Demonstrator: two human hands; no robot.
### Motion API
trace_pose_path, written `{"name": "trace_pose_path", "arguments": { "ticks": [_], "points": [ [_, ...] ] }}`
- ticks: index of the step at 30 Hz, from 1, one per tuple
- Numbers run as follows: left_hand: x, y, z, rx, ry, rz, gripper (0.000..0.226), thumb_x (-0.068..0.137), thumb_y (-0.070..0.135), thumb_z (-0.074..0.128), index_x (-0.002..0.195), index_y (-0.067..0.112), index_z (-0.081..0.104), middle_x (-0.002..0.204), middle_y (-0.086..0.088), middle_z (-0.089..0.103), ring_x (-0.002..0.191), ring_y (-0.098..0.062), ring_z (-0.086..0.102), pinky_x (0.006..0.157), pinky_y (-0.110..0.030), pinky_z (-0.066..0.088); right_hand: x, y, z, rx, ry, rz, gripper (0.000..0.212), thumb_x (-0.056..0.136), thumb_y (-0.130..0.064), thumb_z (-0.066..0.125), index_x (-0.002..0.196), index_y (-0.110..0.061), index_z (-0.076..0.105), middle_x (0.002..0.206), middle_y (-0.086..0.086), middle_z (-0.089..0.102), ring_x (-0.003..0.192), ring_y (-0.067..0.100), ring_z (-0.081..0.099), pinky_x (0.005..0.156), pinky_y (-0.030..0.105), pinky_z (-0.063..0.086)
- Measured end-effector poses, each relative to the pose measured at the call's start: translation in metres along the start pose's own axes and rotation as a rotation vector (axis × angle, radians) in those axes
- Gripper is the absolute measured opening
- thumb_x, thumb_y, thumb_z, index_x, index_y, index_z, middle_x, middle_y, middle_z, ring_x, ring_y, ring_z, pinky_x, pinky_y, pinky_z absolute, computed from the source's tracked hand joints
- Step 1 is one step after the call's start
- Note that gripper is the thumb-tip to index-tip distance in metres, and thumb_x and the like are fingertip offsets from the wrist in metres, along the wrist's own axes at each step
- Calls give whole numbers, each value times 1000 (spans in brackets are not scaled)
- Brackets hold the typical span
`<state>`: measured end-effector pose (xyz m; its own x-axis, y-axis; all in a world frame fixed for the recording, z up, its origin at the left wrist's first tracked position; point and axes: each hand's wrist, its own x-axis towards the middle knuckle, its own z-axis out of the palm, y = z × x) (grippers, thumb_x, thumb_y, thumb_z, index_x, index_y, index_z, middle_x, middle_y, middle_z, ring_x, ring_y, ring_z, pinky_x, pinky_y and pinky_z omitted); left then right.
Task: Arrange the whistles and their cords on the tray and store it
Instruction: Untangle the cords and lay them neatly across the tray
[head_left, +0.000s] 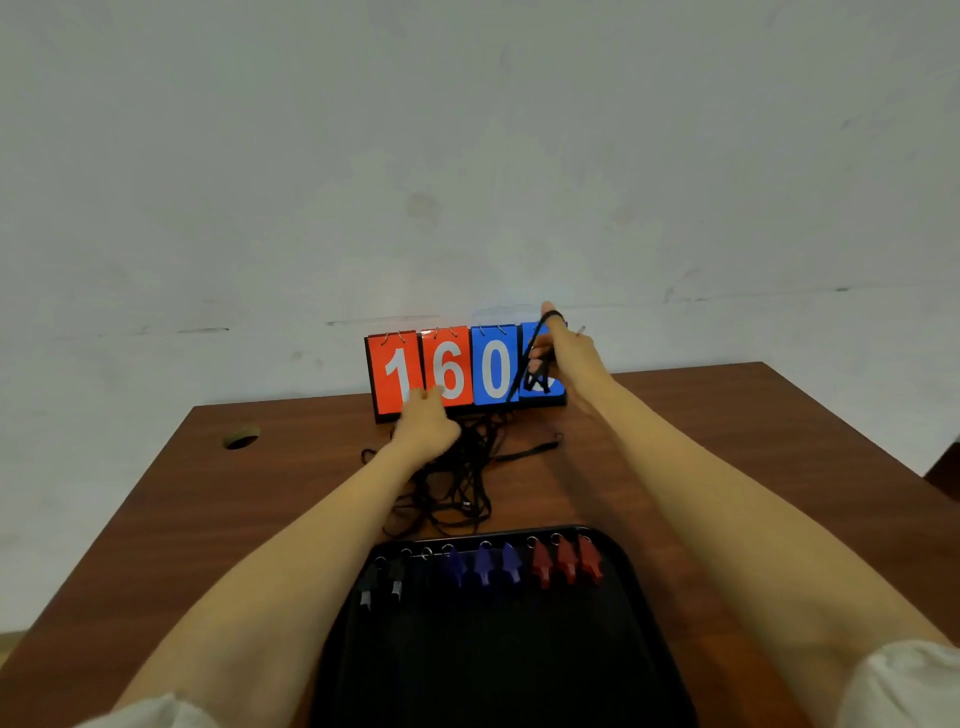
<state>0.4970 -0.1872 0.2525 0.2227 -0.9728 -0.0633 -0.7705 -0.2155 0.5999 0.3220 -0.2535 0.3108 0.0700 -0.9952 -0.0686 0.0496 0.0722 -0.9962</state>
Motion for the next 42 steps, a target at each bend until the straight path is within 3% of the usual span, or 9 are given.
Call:
{"name": "trace_pose_path", "arguments": {
  "ticks": [7, 13, 23, 27, 30, 32, 34, 38, 42],
  "points": [
    [-8, 34, 46, -373, -108, 124, 68, 79, 38, 72, 129, 9, 37, 114, -5, 53, 97, -16, 51, 79, -26, 40, -7, -25, 17, 69, -85, -34, 53, 92, -53, 49, 84, -1, 60, 67, 5, 55, 57, 17, 52, 78, 32, 52],
    [-8, 32, 41, -493, 62, 129, 25, 93, 10, 54, 112, 10, 39, 99, -11, 61, 70, -18, 65, 66, -22, 52, 1, -32, 1, 111, 83, -47, 49, 98, -45, 39, 75, -6, 57, 71, 7, 58, 60, 17, 55, 70, 29, 52],
    [-7, 0, 5, -78, 307, 425, 31, 98, 21, 46, 120, 4, 59, 114, -4, 48, 93, -12, 47, 81, -20, 38, 13, 1, -32, -4, 233, 79, 45, 99, -40, 30, 75, -8, 50, 67, 3, 55, 57, 16, 44, 73, 35, 40],
    [-8, 5, -6, -32, 276, 390, 38, 99, 17, 43, 137, 15, 40, 103, -10, 60, 84, -23, 62, 75, -31, 52, 9, 3, -32, -36, 243, 68, 47, 99, -43, 29, 70, -11, 48, 70, 3, 54, 60, 16, 44, 72, 36, 39],
    [-9, 6, -15, 83, 270, 413, 23, 98, 21, 45, 120, 17, 50, 97, -6, 64, 72, -20, 65, 64, -29, 52, 9, 4, -34, -64, 256, 61, 46, 99, -43, 28, 72, -11, 48, 72, 4, 53, 59, 16, 44, 65, 34, 39],
    [-6, 5, -19, 170, 284, 467, 19, 96, 22, 48, 107, 14, 62, 108, -2, 63, 92, -16, 61, 77, -26, 47, 8, 5, -36, -90, 266, 67, 46, 100, -43, 27, 77, -10, 49, 72, 5, 51, 58, 16, 43, 58, 30, 37],
    [-3, 7, -24, -39, 291, 454, 18, 95, 19, 50, 104, 11, 64, 112, 1, 57, 103, -12, 53, 85, -23, 41, 7, 7, -38, -106, 275, 76, 45, 100, -42, 26, 84, -7, 50, 72, 4, 51, 57, 15, 42, 56, 29, 36],
    [-8, 28, -40, -925, 228, 233, 10, 98, 11, 44, 96, 11, 54, 87, -3, 65, 72, -14, 61, 67, -23, 50, 2, 13, -37, -179, 279, 79, 44, 100, -43, 26, 84, -7, 47, 68, 3, 50, 55, 16, 41, 52, 28, 33],
    [-9, 37, -47, -468, 350, 294, 12, 98, 18, 45, 96, 12, 56, 88, 2, 61, 81, -13, 57, 73, -22, 47, -6, 20, -32, -320, 166, 133, 41, 101, -34, 25, 94, -2, 49, 67, 4, 42, 56, 16, 37, 51, 28, 30]
  ]
}}
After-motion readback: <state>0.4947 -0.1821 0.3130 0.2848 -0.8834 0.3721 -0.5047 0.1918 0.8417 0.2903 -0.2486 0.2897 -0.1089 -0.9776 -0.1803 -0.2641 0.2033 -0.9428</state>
